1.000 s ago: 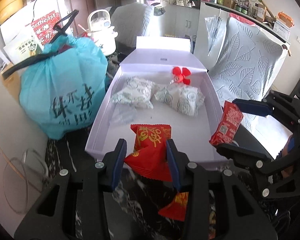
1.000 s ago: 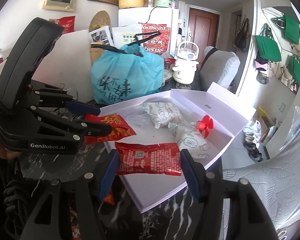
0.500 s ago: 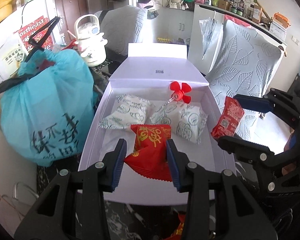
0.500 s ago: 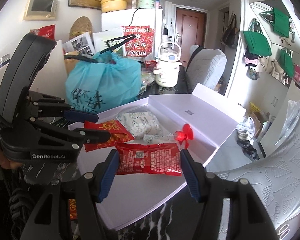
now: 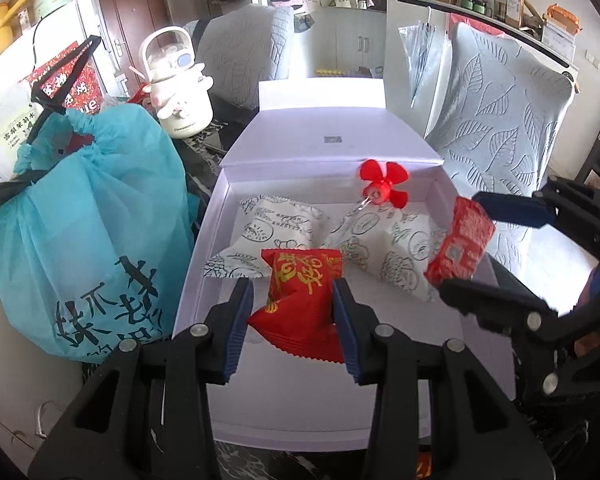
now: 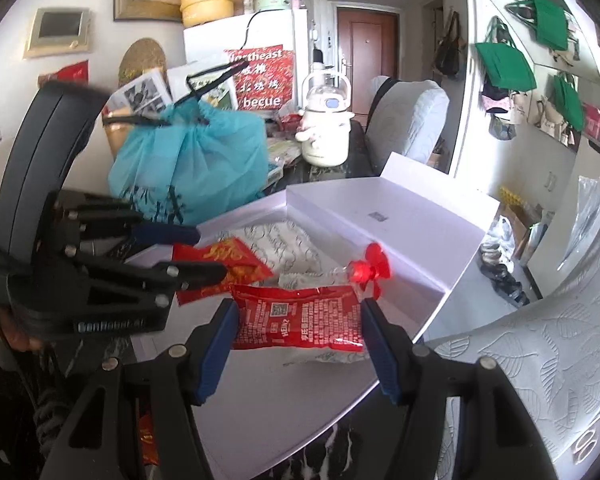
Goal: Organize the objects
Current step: 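Lower the red candy packet with the left gripper while the right lowers the rectangular packet into the box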
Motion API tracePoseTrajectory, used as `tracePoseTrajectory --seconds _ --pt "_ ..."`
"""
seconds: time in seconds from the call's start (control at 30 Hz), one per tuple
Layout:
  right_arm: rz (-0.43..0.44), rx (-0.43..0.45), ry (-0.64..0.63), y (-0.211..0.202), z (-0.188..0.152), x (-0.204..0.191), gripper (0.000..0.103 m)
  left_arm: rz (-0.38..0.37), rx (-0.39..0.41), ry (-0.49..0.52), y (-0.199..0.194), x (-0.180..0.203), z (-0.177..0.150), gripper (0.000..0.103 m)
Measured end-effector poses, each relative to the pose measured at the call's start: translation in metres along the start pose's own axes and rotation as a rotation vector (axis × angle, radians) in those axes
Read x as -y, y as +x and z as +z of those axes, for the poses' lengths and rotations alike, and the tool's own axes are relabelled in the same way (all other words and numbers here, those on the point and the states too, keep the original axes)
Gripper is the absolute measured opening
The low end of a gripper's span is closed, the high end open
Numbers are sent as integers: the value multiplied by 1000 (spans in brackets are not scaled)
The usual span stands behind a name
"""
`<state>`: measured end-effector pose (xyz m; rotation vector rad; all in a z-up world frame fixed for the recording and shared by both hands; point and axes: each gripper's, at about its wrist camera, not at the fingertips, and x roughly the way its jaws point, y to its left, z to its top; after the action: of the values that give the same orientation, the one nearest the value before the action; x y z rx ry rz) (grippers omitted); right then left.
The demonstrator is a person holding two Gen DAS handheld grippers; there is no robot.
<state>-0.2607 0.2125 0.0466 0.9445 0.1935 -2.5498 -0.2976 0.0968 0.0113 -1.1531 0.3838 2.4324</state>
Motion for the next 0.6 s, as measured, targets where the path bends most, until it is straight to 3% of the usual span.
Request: tracePoseTrajectory --seconds 0.17,0.3,0.6 --pt "2 -19 -2 6 -4 -5 63 62 -13 57 9 3 -4 39" --pt "16 -27 -1 6 -8 -9 63 2 -40 55 15 5 -6 39" --pt "11 -80 33 19 -15 -7 63 7 -79 94 27 17 -12 39"
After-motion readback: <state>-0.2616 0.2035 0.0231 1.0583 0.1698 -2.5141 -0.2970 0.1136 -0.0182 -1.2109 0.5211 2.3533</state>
